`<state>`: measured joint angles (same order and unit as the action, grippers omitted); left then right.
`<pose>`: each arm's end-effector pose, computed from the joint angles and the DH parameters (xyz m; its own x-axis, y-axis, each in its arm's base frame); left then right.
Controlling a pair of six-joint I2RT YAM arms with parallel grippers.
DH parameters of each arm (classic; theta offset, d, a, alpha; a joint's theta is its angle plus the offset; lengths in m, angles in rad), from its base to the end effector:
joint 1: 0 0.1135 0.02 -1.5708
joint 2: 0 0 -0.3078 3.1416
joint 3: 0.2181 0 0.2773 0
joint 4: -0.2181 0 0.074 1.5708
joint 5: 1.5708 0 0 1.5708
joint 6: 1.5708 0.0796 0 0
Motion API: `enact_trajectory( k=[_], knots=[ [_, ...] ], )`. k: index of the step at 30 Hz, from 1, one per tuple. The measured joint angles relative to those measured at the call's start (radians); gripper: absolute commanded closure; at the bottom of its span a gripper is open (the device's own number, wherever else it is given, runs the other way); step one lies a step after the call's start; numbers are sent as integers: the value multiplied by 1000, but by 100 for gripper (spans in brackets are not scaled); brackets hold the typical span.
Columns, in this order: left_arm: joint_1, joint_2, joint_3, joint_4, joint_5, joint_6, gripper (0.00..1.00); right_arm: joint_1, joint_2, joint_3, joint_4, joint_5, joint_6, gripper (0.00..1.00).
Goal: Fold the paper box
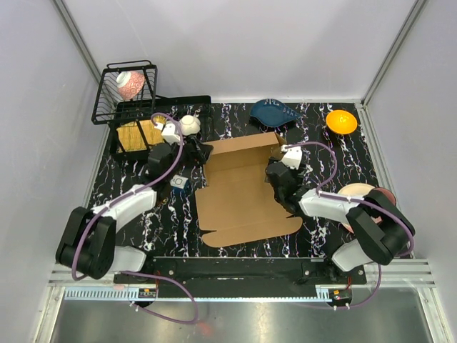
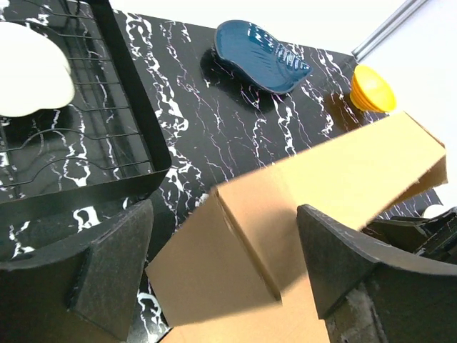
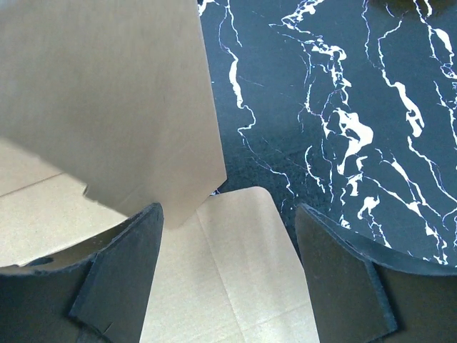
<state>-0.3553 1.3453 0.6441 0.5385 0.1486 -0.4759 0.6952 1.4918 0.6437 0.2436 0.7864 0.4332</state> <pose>0.3216 -0.1319 0.2600 -0.3554 -0.3514 -0.8662 0.3580 0.8048 -0.4734 0.2871 0.1661 0.1830 -0.3983 0.0539 -0.9157 0.1785 0.9837 -0.0197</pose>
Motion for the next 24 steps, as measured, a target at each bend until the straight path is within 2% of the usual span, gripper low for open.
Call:
enact_trajectory(
  k=[8,15,21,24],
  knots=[
    [-1,-193,-74,-17,-124,19,7,0,-31,-23,21,-21,-16,20],
    [-27,-315,-167,6,-214,53,12,0,-45,-42,21,-21,-26,20],
    [-307,-346,-264,-34,-428,121,13,0,-48,-43,23,-23,-29,21],
    [-362,-311,-296,-34,-514,124,13,0,-48,-43,25,-29,-29,21]
  ],
)
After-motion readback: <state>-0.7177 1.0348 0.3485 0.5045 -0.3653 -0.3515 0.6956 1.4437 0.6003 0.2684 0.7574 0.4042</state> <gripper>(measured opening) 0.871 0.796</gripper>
